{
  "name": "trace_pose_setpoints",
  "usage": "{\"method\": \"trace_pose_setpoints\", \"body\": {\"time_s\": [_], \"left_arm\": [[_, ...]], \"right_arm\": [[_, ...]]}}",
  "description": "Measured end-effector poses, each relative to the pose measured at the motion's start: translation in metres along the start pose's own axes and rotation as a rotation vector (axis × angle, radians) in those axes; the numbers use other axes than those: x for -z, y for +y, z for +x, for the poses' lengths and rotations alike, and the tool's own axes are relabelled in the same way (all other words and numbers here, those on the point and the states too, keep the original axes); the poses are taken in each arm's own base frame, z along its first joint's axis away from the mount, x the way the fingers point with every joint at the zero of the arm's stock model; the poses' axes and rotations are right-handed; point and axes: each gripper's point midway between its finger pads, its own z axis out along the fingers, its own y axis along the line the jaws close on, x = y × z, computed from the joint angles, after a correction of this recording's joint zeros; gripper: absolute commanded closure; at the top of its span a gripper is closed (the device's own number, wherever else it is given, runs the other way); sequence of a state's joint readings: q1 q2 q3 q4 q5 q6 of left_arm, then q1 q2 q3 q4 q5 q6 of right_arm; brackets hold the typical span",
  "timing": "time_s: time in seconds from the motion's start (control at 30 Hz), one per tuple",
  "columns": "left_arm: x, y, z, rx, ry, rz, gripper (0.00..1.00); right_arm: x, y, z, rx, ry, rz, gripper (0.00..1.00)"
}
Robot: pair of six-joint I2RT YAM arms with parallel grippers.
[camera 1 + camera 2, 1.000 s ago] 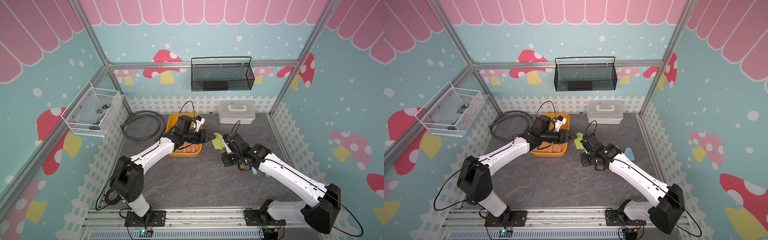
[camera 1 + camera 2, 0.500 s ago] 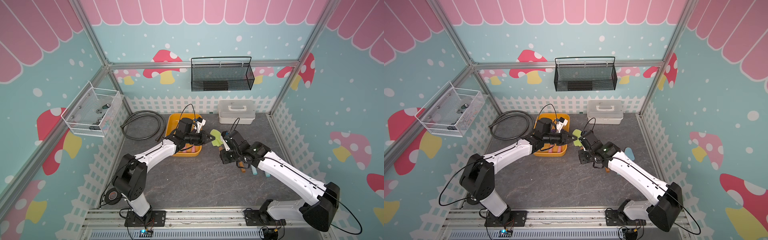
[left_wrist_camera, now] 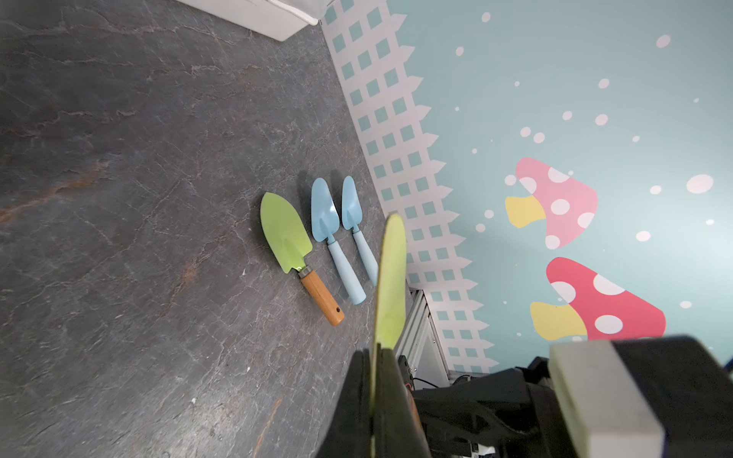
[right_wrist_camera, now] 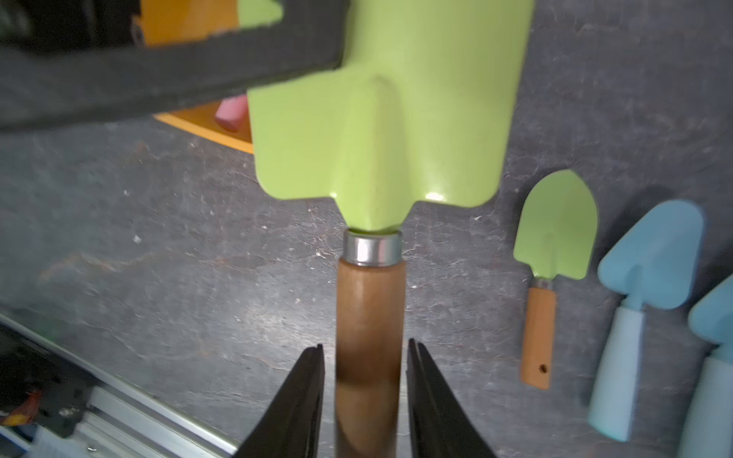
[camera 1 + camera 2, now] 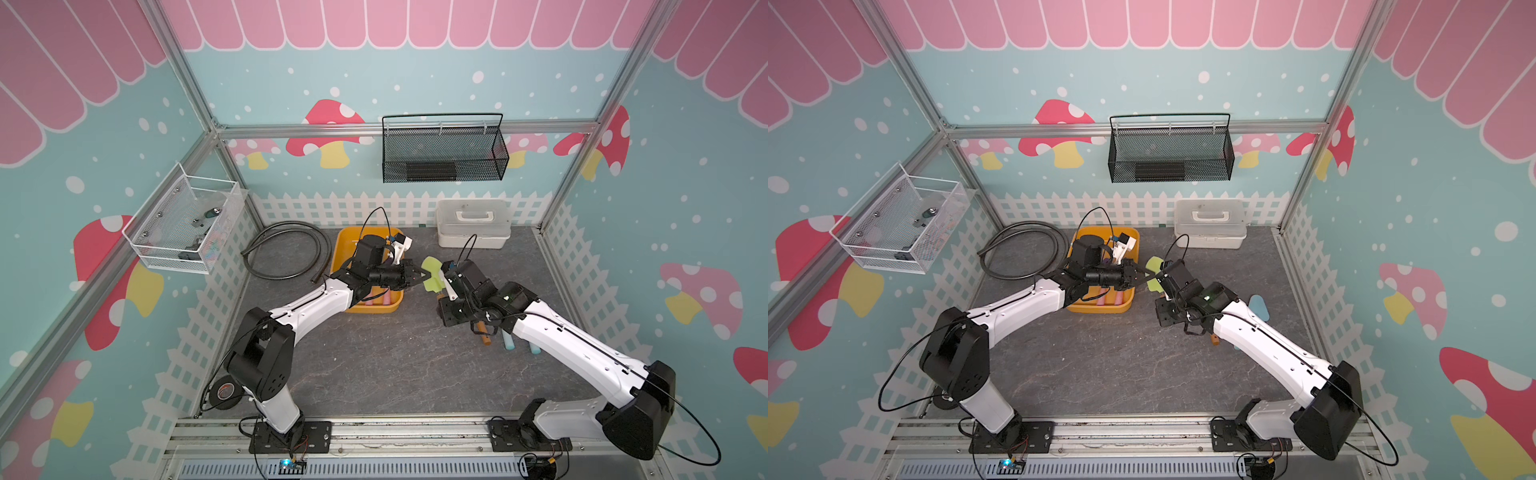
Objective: Put the shovel into the storage box
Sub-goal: Pick up the shovel from the center of the board, then place the shovel in the storage box.
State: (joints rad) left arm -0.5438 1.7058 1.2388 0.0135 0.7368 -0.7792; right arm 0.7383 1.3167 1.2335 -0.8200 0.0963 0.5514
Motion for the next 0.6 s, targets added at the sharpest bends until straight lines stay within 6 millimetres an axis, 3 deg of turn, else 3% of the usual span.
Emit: {"method": "trace_pose_setpoints", "body": {"time_s": [0.2,0.33,0.43,0.6], "left_arm": [[0.004,0.011,0.004,-0.01,0.021,-0.035,1.0],[0.017,0.024,-0.006,-0.009,0.017,-0.069,1.0],[0.039,0.035,-0.024,-0.013,0.002,-0.098,1.0],[0.098,0.057,-0.084,-0.056,-0.062,-0.163,1.0]], "right_arm": [[0.006,0.004,-0.008,0.002,-0.025,-0.012,0.49],[0.013,0.002,-0.007,0.004,-0.036,-0.014,0.48],[0.028,-0.003,-0.007,0.006,-0.061,-0.005,0.46],[0.051,-0.013,-0.005,0.015,-0.105,0.019,0.46]]}}
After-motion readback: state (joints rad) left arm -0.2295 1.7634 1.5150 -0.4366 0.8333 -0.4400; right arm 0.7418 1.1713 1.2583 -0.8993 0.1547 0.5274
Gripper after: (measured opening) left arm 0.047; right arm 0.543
